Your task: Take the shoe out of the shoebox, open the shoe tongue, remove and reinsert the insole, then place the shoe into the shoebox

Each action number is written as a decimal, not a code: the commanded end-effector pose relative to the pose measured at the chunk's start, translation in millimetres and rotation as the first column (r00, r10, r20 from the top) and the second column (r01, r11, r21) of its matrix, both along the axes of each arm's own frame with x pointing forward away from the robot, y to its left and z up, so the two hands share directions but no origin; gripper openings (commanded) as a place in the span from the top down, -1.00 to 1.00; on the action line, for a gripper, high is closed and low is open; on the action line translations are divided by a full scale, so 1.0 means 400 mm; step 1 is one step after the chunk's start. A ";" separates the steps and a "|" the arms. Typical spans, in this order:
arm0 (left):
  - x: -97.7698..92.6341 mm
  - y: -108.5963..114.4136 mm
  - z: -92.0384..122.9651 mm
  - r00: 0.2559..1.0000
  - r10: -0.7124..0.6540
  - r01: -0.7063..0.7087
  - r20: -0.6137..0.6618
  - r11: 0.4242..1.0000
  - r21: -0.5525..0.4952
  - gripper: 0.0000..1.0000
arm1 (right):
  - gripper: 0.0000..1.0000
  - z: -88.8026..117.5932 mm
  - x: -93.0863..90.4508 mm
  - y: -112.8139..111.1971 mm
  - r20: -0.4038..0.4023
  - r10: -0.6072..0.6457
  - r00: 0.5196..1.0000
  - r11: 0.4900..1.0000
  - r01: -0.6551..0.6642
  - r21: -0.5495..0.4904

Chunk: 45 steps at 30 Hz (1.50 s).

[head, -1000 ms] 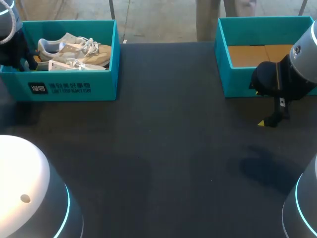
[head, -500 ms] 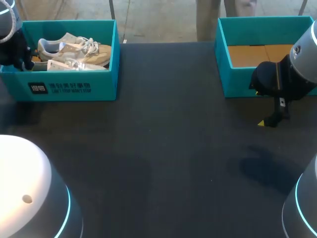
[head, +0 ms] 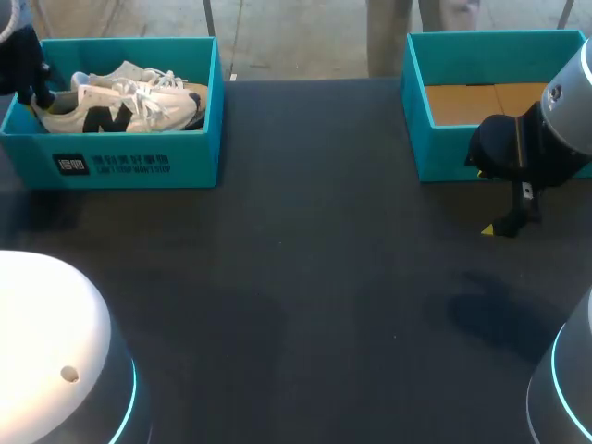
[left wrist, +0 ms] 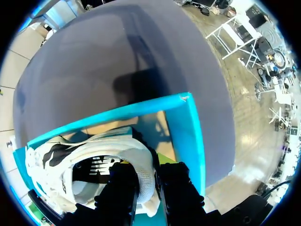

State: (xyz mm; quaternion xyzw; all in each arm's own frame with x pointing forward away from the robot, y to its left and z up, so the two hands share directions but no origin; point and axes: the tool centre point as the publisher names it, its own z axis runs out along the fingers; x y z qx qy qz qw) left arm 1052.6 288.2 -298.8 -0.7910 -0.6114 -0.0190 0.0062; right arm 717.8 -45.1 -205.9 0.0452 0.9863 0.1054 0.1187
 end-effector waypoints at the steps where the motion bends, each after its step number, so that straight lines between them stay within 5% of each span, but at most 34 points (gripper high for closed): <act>1: -0.001 -0.006 0.043 1.000 0.013 -0.013 0.005 1.000 0.002 1.00 | -1.00 -0.003 0.000 0.001 0.001 -0.001 1.000 1.000 0.001 -0.002; 23: 0.059 -0.004 0.226 0.997 0.068 -0.069 0.018 0.996 0.050 1.00 | -1.00 -0.003 0.000 0.001 0.001 -0.001 1.000 1.000 0.001 -0.002; 45: 0.087 -0.009 0.324 0.992 0.113 -0.119 0.049 0.986 0.121 1.00 | -1.00 -0.003 0.000 0.001 0.001 -0.001 1.000 1.000 0.001 -0.002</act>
